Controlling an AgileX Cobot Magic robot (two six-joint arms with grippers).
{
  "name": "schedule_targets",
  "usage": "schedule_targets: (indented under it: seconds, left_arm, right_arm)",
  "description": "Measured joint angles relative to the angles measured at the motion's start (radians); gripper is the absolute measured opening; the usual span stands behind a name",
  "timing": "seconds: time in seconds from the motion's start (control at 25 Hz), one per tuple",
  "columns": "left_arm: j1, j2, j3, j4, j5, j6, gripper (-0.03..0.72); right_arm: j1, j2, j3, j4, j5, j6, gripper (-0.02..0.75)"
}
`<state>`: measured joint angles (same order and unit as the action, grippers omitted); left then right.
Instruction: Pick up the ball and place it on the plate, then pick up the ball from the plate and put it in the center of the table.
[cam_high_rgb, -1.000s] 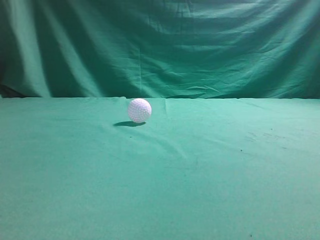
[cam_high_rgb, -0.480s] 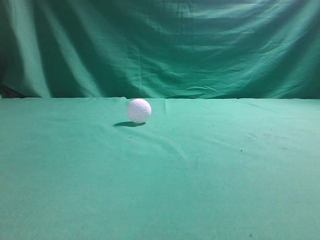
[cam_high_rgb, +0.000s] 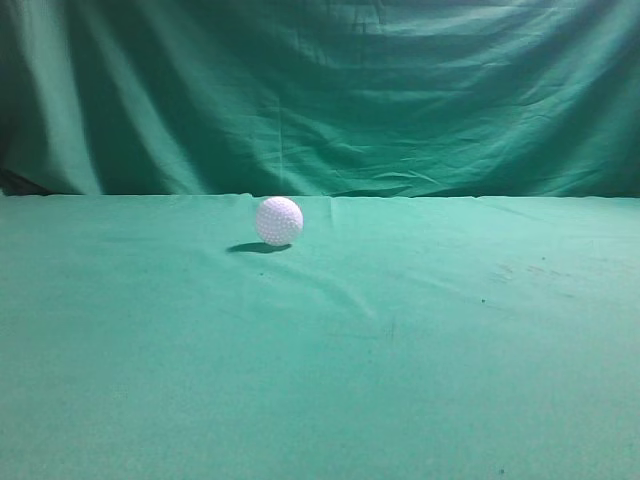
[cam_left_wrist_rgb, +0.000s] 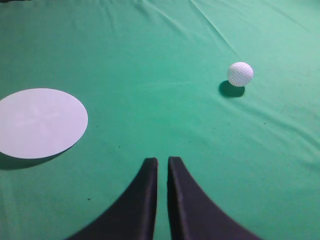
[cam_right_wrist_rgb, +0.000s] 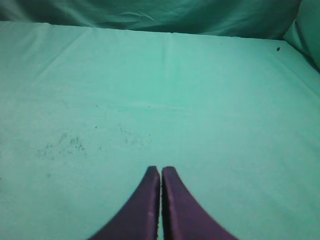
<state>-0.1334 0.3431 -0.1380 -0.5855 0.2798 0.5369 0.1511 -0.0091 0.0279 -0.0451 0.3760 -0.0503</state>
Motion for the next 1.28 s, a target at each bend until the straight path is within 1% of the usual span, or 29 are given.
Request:
schedule_targets:
  seconds: [0.56,0.6,0.76,1.0,1.12,1.2,1.28]
  left_arm:
    - [0.0,0.0,0.0,0.0,0.0,0.0,0.06]
    - [0.0,0.0,0.0,0.012,0.0,0.0,0.06]
    - [0.0,-0.015,0.0,0.157,-0.002,0.004,0.06]
    - [0.0,-0.154,0.0,0.217,-0.002,0.001,0.06]
    - [0.0,-0.212,0.0,0.297,0.027,-0.05,0.06]
    - [0.0,-0.249,0.002,0.37,0.082,-0.11,0.06]
    - [0.0,-0.271,0.017,0.418,0.104,-0.155,0.06]
  right_arm:
    - [0.0,0.0,0.0,0.0,0.001,-0.002,0.0]
    - [0.0,0.0,0.0,0.0,0.001,-0.002,0.0]
    - [0.0,0.0,0.0,0.0,0.001,-0.002,0.0]
    - [0.0,0.0,0.0,0.0,0.001,-0.002,0.0]
    - [0.0,0.0,0.0,0.0,0.001,-0.002,0.0]
    - [0.0,0.0,0.0,0.0,0.001,-0.002,0.0]
    - [0.0,0.0,0.0,0.0,0.002,-0.002,0.0]
